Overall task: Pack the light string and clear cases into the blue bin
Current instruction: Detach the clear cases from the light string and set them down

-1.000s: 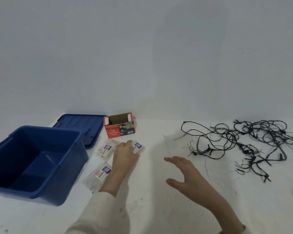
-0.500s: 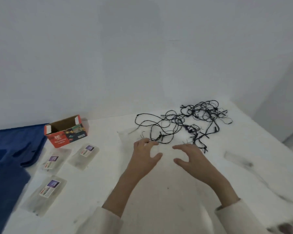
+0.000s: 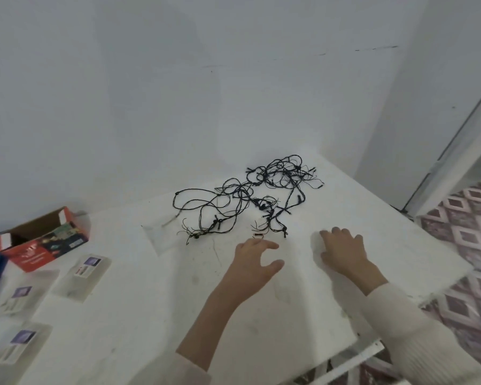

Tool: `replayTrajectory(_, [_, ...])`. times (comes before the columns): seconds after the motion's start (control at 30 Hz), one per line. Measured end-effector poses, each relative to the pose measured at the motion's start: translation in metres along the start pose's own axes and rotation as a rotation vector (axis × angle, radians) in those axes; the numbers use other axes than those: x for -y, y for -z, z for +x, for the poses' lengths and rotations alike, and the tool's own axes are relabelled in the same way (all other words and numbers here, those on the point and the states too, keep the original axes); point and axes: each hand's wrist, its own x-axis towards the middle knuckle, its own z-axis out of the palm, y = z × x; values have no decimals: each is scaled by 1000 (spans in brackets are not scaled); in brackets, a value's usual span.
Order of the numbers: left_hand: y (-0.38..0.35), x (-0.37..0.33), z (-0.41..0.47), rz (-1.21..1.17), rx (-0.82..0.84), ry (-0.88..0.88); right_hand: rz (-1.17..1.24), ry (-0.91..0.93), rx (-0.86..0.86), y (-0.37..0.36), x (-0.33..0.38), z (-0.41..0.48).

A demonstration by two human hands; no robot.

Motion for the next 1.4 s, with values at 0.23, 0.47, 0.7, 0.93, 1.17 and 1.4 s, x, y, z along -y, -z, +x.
replayTrajectory(0.23, [33, -1, -28, -14, 381, 138, 543, 343, 285, 74, 48, -42])
replayTrajectory(0.47, [94, 19, -90, -465, 130, 139, 1325, 482, 344, 115, 126, -65])
replayTrajectory(0.7, [141, 43, -150, -692, -291, 162, 1719, 544, 541, 129, 182, -84])
replayTrajectory(0.93, [159, 51, -178, -583, -858, 66, 2213, 239, 1142, 145, 202, -109])
replayTrajectory(1.17, [144, 19, -157, -395, -765, 39, 2550, 375, 979, 167, 221, -157])
replayTrajectory(1.4, [163, -12, -171, -334, -699, 150, 1504, 747, -671, 164, 210, -137])
